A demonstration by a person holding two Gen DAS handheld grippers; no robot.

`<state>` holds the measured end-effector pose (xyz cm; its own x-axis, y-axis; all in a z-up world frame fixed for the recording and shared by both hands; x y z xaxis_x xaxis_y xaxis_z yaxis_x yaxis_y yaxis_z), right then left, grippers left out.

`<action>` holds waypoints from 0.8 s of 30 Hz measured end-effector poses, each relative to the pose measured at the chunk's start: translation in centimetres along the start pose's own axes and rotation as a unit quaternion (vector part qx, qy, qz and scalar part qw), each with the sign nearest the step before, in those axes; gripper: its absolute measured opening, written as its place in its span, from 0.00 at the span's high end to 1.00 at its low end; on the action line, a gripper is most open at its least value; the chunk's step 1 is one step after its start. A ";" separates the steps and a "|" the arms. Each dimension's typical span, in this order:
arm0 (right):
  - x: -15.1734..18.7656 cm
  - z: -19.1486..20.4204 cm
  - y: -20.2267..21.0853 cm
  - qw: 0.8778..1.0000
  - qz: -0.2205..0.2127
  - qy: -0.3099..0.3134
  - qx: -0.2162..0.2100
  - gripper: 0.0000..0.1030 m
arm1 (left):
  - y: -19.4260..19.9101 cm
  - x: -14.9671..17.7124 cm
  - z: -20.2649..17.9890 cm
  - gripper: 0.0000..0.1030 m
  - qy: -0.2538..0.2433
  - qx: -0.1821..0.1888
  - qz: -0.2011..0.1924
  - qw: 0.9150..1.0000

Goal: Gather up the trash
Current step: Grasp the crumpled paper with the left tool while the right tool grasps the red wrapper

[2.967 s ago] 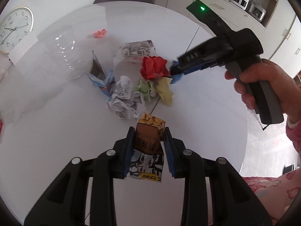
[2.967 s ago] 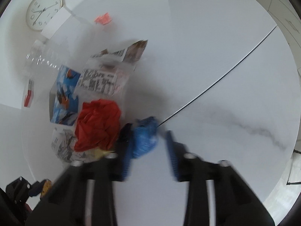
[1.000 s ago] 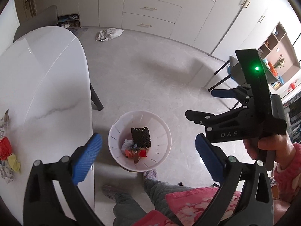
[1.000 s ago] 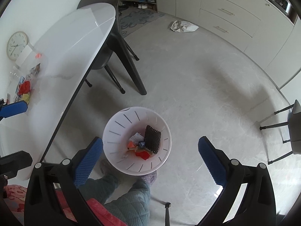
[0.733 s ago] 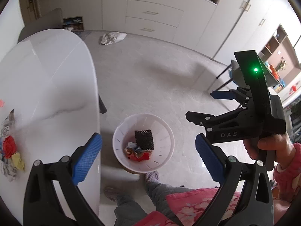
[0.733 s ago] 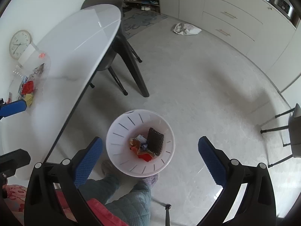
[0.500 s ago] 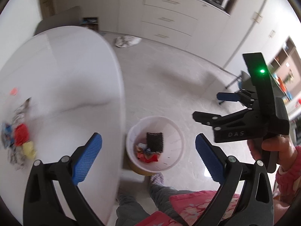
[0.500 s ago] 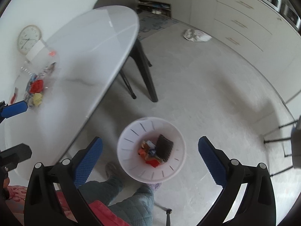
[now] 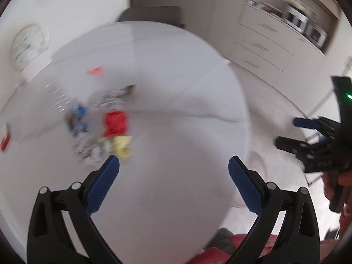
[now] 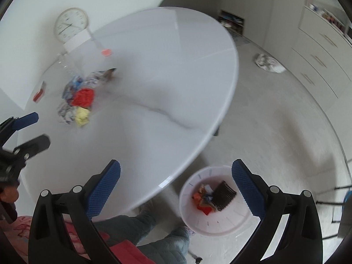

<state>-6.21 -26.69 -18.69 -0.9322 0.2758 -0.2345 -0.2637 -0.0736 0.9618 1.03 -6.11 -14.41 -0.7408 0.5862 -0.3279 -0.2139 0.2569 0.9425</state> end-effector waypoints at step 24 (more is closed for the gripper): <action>-7.9 12.9 -4.3 0.996 0.030 0.070 -0.038 0.02 | -10.5 -0.1 16.0 0.51 0.100 -0.004 0.043 0.994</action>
<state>5.48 -16.16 -19.19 -0.9709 0.1333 -0.1988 -0.2189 -0.1591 0.9627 13.53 3.50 -25.28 -0.8688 0.4404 -0.2264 -0.1484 0.2046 0.9675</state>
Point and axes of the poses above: each gripper's, at about its wrist camera, not at the fingertips, and y roughly against the way its jaws point, z to its left, x to its underside, the point moved 6 cm from there along -y, roughly the way its jaws point, and after that the axes turned 13 degrees about z, right-handed, at the moved point
